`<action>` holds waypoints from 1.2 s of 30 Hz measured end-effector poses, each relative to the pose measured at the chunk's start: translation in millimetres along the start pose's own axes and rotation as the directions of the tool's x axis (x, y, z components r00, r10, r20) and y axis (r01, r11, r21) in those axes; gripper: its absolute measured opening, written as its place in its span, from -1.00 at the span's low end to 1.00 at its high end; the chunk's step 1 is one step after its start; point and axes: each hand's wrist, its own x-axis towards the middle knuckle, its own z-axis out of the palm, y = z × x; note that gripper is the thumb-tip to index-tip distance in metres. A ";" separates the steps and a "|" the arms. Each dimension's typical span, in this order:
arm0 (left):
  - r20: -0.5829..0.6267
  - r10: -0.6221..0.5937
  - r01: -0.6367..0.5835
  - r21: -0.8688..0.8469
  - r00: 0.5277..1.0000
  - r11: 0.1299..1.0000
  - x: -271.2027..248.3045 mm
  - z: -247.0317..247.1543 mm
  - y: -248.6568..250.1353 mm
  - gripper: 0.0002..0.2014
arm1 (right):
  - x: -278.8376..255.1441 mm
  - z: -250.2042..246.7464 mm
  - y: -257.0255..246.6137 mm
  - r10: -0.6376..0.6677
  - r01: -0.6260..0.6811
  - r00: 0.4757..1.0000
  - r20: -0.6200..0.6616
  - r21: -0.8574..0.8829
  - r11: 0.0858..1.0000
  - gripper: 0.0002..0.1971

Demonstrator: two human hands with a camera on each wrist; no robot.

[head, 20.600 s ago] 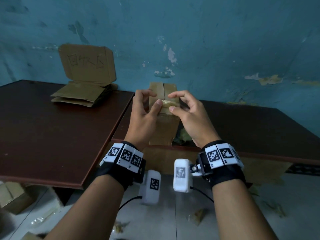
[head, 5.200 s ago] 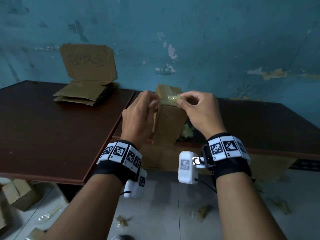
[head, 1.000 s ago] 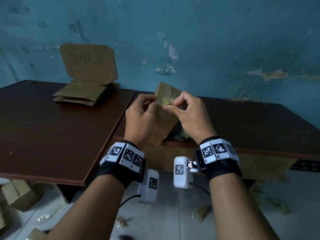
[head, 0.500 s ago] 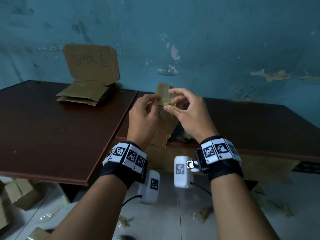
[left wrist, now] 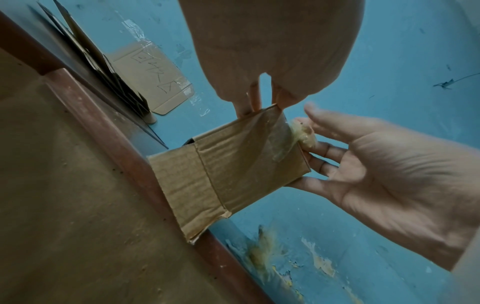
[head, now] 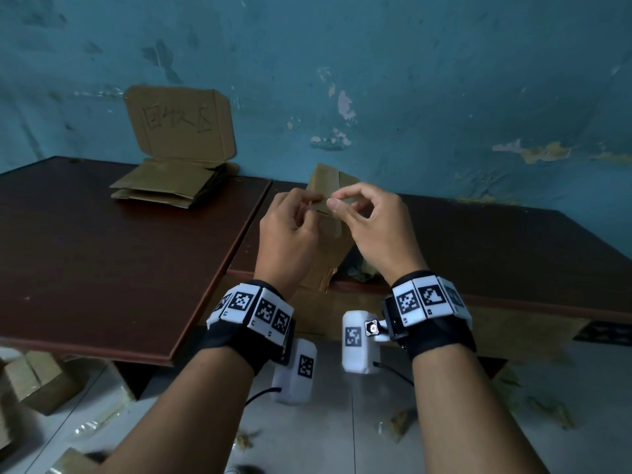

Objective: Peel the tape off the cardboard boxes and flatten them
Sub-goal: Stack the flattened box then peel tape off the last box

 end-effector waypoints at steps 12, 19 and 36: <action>0.003 -0.041 0.041 -0.025 0.999 0.999 2.9 -4.5 -1.9 -0.72 | 4.3 0.7 3.1 -0.047 0.052 0.997 0.058 -0.093 0.994 -0.67; -0.009 -0.013 0.013 0.037 1.000 0.999 3.1 -5.7 0.1 -0.71 | 6.5 3.8 11.7 -0.166 0.169 0.986 0.032 -0.130 0.977 -0.75; 0.022 0.032 -0.033 0.025 0.999 0.999 0.5 1.9 0.1 -0.70 | 4.1 6.8 13.4 -0.002 0.024 0.996 0.091 -0.238 0.971 -0.60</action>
